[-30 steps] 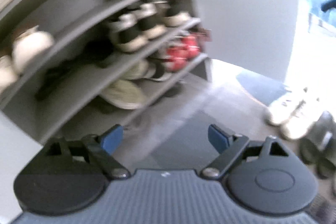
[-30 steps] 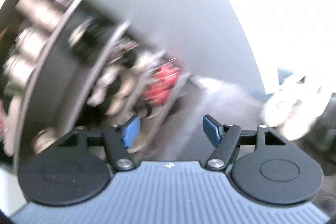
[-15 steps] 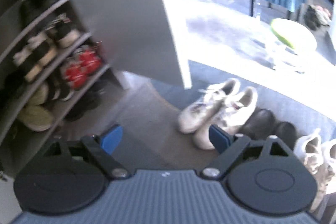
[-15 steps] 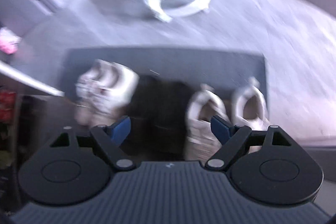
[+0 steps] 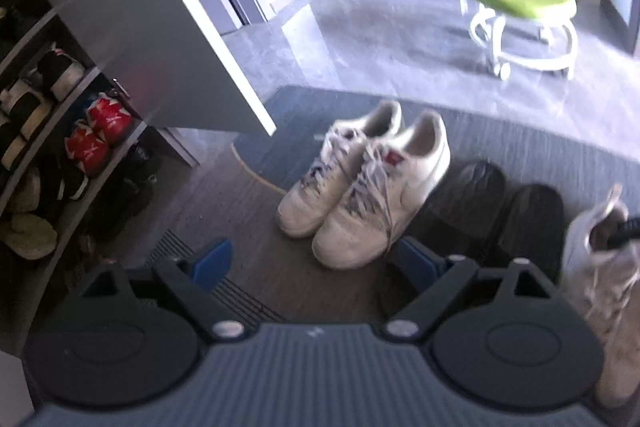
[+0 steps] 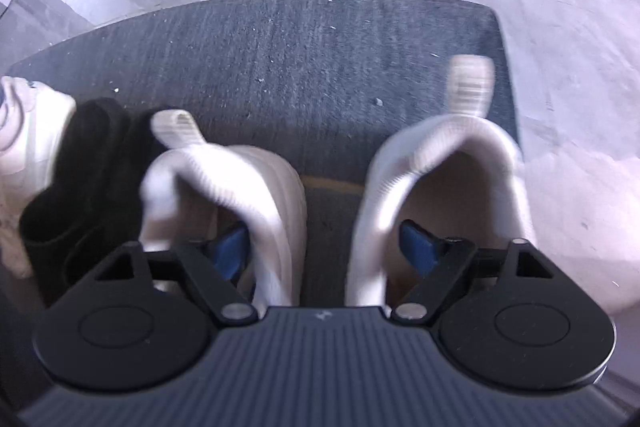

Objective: Organize scattered shoes
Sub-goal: 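Grasp both white sneakers together at their heel tabs with the right gripper, then lift the white sneakers and carry them into the cabinet, right gripper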

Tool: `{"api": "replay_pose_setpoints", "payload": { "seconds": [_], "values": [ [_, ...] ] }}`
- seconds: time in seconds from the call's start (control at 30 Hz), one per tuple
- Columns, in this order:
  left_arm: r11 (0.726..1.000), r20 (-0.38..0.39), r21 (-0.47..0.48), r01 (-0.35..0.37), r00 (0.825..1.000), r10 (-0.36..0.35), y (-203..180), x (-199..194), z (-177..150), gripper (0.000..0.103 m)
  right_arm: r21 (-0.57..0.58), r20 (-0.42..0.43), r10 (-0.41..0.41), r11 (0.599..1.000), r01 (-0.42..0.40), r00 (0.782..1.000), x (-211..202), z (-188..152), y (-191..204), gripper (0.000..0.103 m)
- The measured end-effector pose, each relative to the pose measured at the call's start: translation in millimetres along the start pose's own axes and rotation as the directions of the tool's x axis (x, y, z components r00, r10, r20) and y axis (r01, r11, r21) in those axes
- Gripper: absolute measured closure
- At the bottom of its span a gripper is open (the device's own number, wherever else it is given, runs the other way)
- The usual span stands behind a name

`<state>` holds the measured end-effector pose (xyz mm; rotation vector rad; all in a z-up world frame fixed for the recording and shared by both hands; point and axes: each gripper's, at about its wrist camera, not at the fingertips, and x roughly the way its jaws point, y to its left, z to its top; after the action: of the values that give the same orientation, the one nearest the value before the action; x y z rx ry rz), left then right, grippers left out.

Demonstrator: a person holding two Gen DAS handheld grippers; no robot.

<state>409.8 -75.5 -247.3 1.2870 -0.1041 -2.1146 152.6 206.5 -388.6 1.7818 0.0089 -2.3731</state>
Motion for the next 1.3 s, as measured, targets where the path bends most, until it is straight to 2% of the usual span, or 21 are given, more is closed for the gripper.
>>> {"api": "replay_pose_setpoints", "payload": {
  "seconds": [0.1, 0.17, 0.2, 0.23, 0.43, 0.57, 0.67, 0.73, 0.8, 0.83, 0.9, 0.93, 1.0, 1.03, 1.1, 1.13, 1.27, 1.3],
  "values": [
    [0.999, 0.001, 0.036, -0.008, 1.0, 0.008, -6, 6, -2, 0.012, -0.065, 0.068, -0.055, 0.996, 0.059, 0.996, 7, -7, 12, 0.024],
    [0.999, -0.001, 0.046, -0.012, 1.0, 0.012, -8, 5, 8, 0.012, -0.074, 0.113, -0.079, 0.993, 0.088, 0.99, 4, -15, 19, 0.034],
    [0.999, -0.006, 0.044, -0.01, 1.0, 0.011, -8, 4, 12, 0.012, -0.081, 0.135, -0.08, 0.993, 0.091, 0.988, -2, -20, 24, 0.058],
    [0.999, -0.003, 0.044, -0.005, 1.0, 0.005, -8, 2, 18, 0.012, -0.092, 0.144, -0.076, 0.992, 0.09, 0.987, -7, -21, 29, 0.071],
    [0.997, 0.044, 0.071, 0.037, 0.998, -0.04, -14, -15, 48, 0.012, -0.155, 0.213, -0.052, 0.984, 0.086, 0.976, -47, -27, 50, 0.074],
    [0.996, 0.076, 0.067, 0.058, 0.995, -0.063, -11, -32, 64, 0.012, -0.18, 0.309, -0.016, 0.981, 0.075, 0.951, -103, -28, 57, 0.074],
    [0.996, 0.094, 0.069, 0.062, 0.993, -0.068, -8, -45, 74, 0.012, -0.206, 0.39, 0.023, 0.977, 0.063, 0.92, -164, -17, 63, 0.074],
    [0.997, 0.095, 0.044, 0.06, 0.993, -0.064, -8, -50, 85, 0.012, -0.224, 0.436, 0.044, 0.973, 0.062, 0.899, -190, -11, 64, 0.074],
    [0.998, 0.101, 0.03, 0.058, 0.993, -0.061, -1, -60, 92, 0.012, -0.245, 0.511, 0.092, 0.969, 0.042, 0.855, -240, 12, 68, 0.074],
    [0.998, 0.108, 0.024, 0.054, 0.993, -0.056, 4, -66, 96, 0.012, -0.254, 0.525, 0.103, 0.966, 0.04, 0.845, -252, 18, 69, 0.074],
    [0.999, 0.119, 0.0, 0.045, 0.992, -0.044, 17, -79, 105, 0.012, -0.31, 0.577, 0.16, 0.95, 0.034, 0.801, -306, 45, 81, 0.074],
    [0.999, 0.124, -0.013, 0.04, 0.992, -0.038, 23, -85, 109, 0.012, -0.316, 0.579, 0.164, 0.948, 0.034, 0.799, -310, 46, 83, 0.074],
    [0.998, 0.13, -0.054, 0.02, 0.991, -0.013, 42, -100, 119, 0.012, -0.395, 0.593, 0.218, 0.918, 0.044, 0.775, -354, 63, 99, 0.074],
    [0.997, 0.133, -0.075, 0.01, 0.991, 0.0, 51, -107, 124, 0.012, -0.413, 0.592, 0.23, 0.91, 0.046, 0.772, -363, 66, 102, 0.074],
    [0.992, 0.133, -0.126, -0.017, 0.991, 0.034, 75, -120, 128, 0.012, -0.496, 0.562, 0.293, 0.868, 0.031, 0.774, -409, 76, 124, 0.074],
    [0.988, 0.132, -0.152, -0.031, 0.99, 0.051, 88, -126, 131, 0.012, -0.504, 0.556, 0.299, 0.863, 0.028, 0.776, -413, 77, 125, 0.074],
    [0.972, 0.119, -0.225, -0.072, 0.988, 0.1, 133, -145, 136, 0.012, -0.619, 0.422, 0.404, 0.782, -0.067, 0.811, -476, 71, 172, 0.074],
    [0.964, 0.105, -0.248, -0.093, 0.987, 0.122, 157, -150, 133, 0.012, -0.635, 0.399, 0.417, 0.768, -0.083, 0.817, -485, 65, 182, 0.074]
  ]
}}
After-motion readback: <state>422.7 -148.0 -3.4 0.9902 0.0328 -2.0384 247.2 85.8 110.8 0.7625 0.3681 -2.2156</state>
